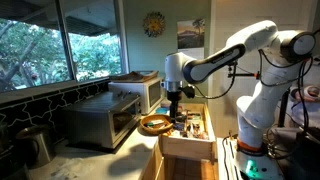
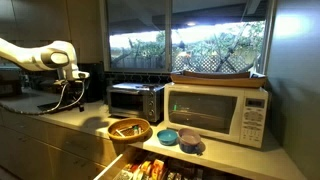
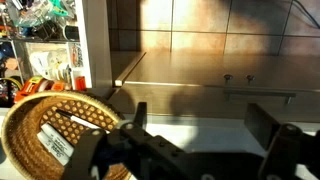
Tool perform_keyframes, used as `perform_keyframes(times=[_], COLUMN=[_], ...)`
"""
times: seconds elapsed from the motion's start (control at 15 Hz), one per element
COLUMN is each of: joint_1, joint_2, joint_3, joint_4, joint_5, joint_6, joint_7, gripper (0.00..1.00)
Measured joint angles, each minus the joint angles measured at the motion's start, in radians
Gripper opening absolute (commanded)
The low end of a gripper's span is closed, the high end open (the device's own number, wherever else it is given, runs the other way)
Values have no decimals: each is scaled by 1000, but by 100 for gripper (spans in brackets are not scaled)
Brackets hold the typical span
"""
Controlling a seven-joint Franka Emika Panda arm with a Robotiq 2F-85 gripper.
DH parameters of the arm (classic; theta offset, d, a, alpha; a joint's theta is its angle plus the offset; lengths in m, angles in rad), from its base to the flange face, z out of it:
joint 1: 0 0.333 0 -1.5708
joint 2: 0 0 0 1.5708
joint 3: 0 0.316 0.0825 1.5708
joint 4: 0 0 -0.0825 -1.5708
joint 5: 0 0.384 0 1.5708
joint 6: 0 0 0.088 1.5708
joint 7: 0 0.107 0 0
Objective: Move the green sharpie from the round tray to the drawer
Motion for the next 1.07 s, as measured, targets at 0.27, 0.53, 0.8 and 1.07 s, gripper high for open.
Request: perform_keyframes(times=[0.27, 0.53, 0.8, 1.07], joint_1=[0, -20, -116, -203], joint_2=[0, 0, 0, 0], joint_3=[0, -1, -7, -10], joint_4=[0, -1, -28, -71], joint_5=[0, -26, -163, -371], joint_6=[0, 19, 102, 91], joint_7=[0, 70, 179, 202], gripper=[100, 100, 100, 100])
